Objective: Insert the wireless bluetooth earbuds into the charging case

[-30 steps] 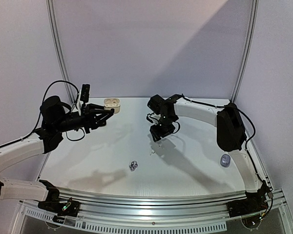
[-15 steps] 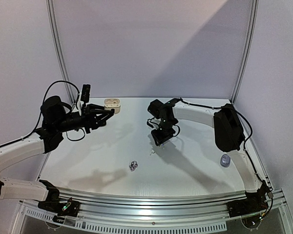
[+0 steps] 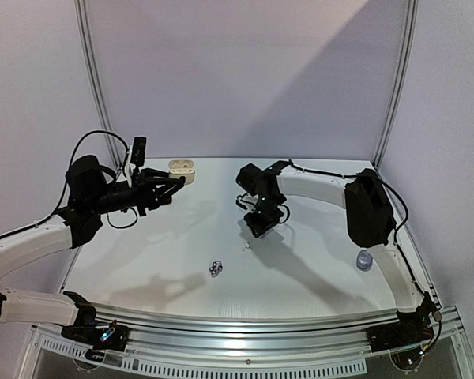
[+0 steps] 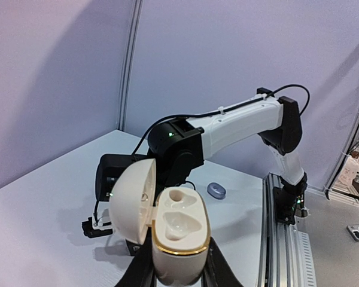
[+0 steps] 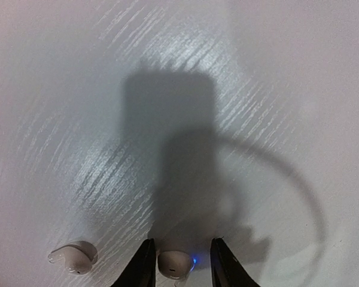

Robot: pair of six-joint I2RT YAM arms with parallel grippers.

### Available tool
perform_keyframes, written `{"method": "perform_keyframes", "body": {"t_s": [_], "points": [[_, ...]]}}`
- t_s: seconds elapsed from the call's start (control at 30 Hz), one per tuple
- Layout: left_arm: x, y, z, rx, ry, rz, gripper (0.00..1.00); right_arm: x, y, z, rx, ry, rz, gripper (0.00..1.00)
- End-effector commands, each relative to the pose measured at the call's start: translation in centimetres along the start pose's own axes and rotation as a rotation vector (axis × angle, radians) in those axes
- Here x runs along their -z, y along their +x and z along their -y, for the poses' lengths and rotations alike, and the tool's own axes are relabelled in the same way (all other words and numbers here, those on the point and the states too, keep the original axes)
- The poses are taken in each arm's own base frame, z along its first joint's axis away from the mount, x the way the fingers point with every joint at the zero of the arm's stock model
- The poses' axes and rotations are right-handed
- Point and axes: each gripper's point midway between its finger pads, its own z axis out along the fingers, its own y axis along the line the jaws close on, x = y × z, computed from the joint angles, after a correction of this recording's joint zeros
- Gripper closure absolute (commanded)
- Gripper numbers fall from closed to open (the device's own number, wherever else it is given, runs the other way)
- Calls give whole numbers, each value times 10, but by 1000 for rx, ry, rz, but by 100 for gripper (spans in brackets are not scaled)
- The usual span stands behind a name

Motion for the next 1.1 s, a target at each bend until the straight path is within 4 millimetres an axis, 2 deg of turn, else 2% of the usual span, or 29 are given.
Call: {"method": "perform_keyframes", "body": {"t_s": [0.0,0.27,0.5,0.57,0.63,0.7,0.87,0.93,0.97,1.0,1.03,1.07], "points": [[1,1,-2,-6,-2,-4,100,-17,39,2,31,18,-144,69],[1,2,-3,-5,-5,-10,100,-18,36,-6,60,-9,-129,71],[1,4,-4,-6,-7,-14,100,-13,29,-7,53,-13,-106,92],[1,4,-6,-8,-15,-12,100,-5,20,-9,43,-19,-78,99],[1,2,-8,-9,-32,-7,100,9,8,-9,31,-20,-34,100],[1,1,-14,-12,-65,3,100,36,-10,-7,14,-10,44,100],[2,-7,-32,-72,-170,59,100,146,-73,-1,-66,0,396,100],[2,-11,-38,-105,-208,86,100,216,-96,-8,-89,-32,617,100],[2,-14,-42,-129,-241,105,100,240,-105,-16,-86,-49,714,100],[3,-18,-44,-168,-271,121,100,288,-116,-27,-61,-81,875,100],[1,-20,-42,-195,-270,136,100,307,-117,-38,-30,-97,946,100],[1,-23,-40,-240,-273,152,100,345,-122,-51,7,-119,1089,100]]}}
